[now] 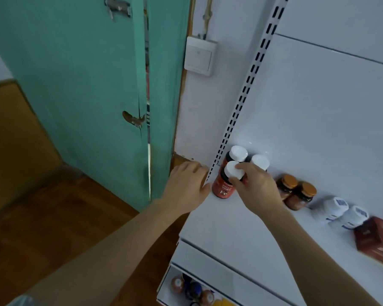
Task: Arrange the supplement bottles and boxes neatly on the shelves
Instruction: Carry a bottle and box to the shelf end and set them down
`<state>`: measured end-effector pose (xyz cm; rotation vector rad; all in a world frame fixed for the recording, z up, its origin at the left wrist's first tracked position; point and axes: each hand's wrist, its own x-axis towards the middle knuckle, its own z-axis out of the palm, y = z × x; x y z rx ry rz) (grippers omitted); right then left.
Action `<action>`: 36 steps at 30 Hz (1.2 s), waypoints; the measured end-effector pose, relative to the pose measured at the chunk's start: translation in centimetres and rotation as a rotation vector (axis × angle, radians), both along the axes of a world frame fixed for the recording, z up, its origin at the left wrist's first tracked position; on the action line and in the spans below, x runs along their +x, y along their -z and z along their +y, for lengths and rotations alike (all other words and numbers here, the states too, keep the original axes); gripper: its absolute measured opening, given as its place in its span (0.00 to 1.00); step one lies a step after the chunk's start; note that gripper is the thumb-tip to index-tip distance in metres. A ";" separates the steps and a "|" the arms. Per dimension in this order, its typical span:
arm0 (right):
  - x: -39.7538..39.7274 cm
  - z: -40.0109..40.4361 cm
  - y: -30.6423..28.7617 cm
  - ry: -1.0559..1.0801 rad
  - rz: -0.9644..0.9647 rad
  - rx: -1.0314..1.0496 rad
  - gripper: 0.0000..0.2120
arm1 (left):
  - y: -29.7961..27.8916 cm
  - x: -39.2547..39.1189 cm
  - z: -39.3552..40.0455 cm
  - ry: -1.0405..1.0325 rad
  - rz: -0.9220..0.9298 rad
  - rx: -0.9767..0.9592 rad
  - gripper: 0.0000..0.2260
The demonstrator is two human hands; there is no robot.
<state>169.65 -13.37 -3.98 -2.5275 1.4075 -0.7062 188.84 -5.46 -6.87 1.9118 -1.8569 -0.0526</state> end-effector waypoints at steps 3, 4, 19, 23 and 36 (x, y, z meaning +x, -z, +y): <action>0.5 -0.2 0.3 0.025 0.019 0.016 0.16 | 0.3 0.8 -1.0 0.035 -0.024 -0.012 0.19; 0.7 -0.2 0.4 0.030 0.016 0.020 0.16 | 0.4 0.9 -1.4 0.045 -0.025 -0.015 0.19; 2.1 0.0 0.8 0.095 0.113 -0.080 0.12 | 0.7 2.2 -3.0 0.130 0.006 -0.018 0.19; 2.3 0.7 0.4 0.102 0.167 -0.072 0.14 | 0.6 2.4 -2.8 0.139 0.011 -0.036 0.17; -4.3 6.1 -0.1 0.280 0.299 -0.100 0.23 | -2.6 -3.4 -2.8 0.212 -0.013 -0.198 0.18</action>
